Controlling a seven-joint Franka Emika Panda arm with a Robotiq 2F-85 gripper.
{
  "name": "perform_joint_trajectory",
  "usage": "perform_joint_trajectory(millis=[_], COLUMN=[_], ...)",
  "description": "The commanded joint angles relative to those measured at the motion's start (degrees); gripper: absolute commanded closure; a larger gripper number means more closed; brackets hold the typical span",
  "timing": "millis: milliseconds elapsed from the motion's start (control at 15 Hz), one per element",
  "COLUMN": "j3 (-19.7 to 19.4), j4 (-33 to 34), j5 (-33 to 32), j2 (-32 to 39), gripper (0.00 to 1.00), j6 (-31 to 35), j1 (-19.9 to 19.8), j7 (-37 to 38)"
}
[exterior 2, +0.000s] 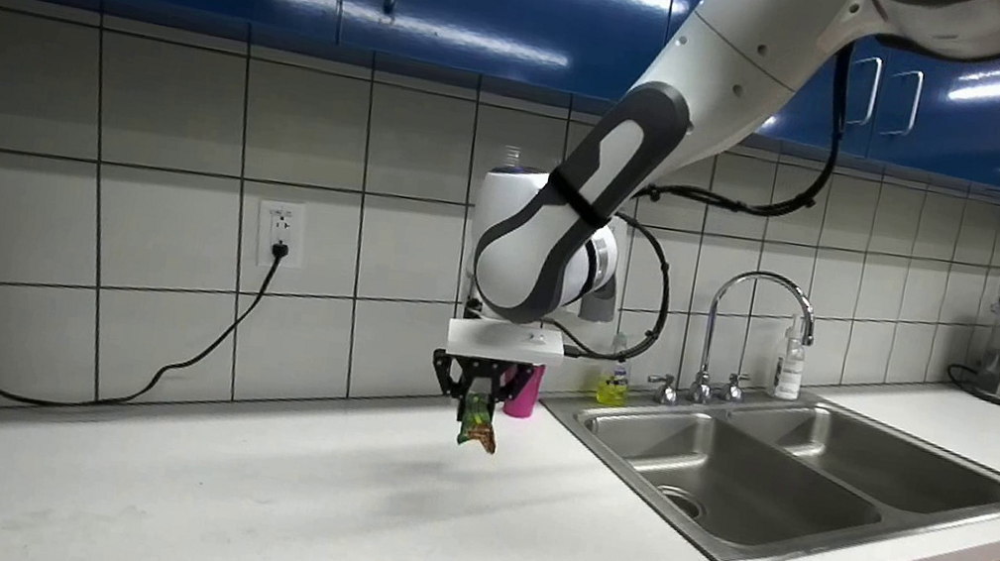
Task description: Put the green packet in the left sink
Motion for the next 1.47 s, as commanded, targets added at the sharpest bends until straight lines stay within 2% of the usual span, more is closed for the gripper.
perform_joint_trajectory(millis=[0, 200, 467, 1000, 1400], j3=[6.55, 9.72, 10.08, 5.97, 0.78], j4=[-7.50, -10.52, -13.64, -21.84, -26.58], j5=[5.45, 12.49, 16.83, 16.22, 15.54], j2=[-6.17, -8.87, -12.37, -20.60, -26.41], gripper=[0.85, 0.85, 0.85, 0.85, 0.85], j6=[4.26, 3.81, 2.28, 1.84, 1.90], j1=[-6.62, -10.05, -12.77, -18.49, -24.13], j7=[-14.11, -24.27, -30.71, -32.95, -36.00])
